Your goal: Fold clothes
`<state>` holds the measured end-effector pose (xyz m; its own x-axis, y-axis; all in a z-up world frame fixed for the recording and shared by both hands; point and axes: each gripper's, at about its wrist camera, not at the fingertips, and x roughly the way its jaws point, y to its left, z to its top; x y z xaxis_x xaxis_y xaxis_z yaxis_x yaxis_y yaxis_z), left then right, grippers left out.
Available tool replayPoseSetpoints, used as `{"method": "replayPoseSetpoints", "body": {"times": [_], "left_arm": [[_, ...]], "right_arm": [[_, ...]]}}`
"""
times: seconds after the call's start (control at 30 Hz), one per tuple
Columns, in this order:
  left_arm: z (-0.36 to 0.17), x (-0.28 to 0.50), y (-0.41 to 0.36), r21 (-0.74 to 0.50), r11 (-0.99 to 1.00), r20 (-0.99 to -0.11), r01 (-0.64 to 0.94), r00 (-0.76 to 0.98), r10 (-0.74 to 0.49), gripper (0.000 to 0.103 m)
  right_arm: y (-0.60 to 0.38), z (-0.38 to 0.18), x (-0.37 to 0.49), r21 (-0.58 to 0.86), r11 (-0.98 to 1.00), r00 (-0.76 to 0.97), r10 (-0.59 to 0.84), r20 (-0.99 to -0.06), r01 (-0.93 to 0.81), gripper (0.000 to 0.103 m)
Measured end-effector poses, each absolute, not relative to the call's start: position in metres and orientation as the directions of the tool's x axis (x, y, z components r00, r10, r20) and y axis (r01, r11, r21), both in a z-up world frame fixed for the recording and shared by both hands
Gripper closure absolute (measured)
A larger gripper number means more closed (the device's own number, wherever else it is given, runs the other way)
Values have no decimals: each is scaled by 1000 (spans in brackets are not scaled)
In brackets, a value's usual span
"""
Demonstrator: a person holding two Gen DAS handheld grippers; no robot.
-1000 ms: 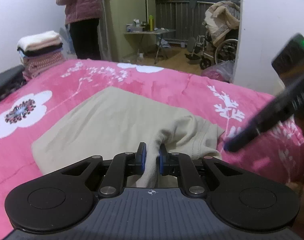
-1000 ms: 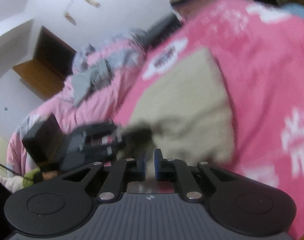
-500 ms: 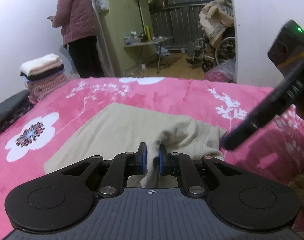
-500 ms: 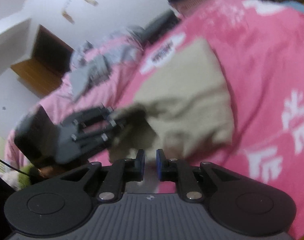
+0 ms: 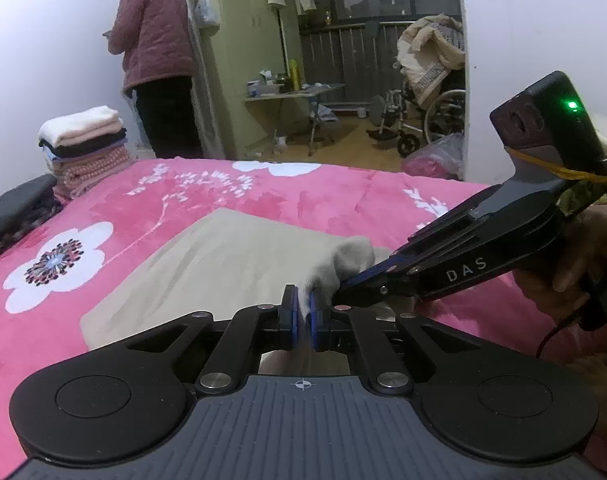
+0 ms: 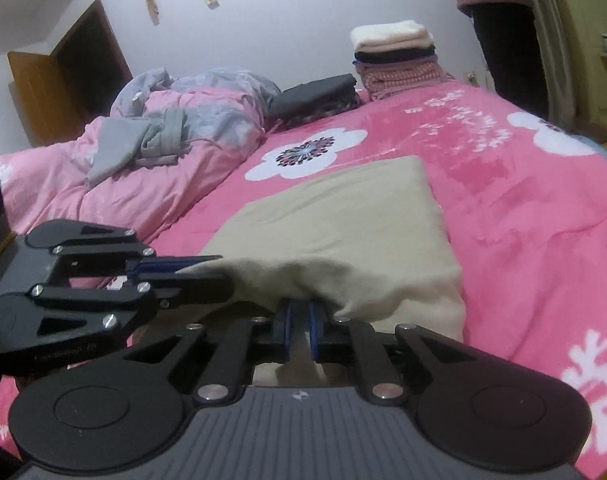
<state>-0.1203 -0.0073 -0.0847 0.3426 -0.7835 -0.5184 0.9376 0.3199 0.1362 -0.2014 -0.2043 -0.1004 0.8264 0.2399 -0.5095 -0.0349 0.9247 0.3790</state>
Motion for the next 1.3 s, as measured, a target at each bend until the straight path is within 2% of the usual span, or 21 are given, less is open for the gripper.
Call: {"method": "replayPoseSetpoints", "body": {"times": [0.3,0.43,0.57,0.7,0.83,1.0,1.07,1.13,1.23,1.3], "left_arm": [[-93,-126,-6,165,289,-548,943,331,-768,99],[-90,-127,2,168,319,-572,933,356,-739,94],[-74,-136,24,171,333,-548,927,371,-750,91],[-72,-153,32,136,257,-579,957,287,-763,87],[-93,-160,14,160,242,-616,957,288,-733,85],[-109,-153,-4,177,265,-613,948,317,-724,80],[-113,-151,-7,183,258,-619,949,315,-719,75],[-115,-154,-5,197,249,-616,948,317,-721,75],[-115,-155,-2,201,259,-602,945,327,-728,92],[-112,-151,-3,188,288,-590,939,342,-731,95]], "right_arm": [[-204,-111,-180,383,924,812,232,-536,-11,93],[-210,-111,-180,408,913,801,259,-540,-20,92],[-216,-111,-178,440,897,789,288,-543,-25,92],[-221,-113,-174,480,877,777,313,-546,-16,92],[-227,-114,-171,517,856,765,342,-546,-13,92],[-231,-114,-169,539,842,755,361,-548,-11,92],[-233,-115,-168,548,836,752,369,-546,-12,92],[-235,-117,-167,559,829,750,377,-543,-12,92],[-237,-118,-167,568,823,748,387,-538,-17,92],[-238,-118,-167,575,818,749,393,-533,-20,92]]}}
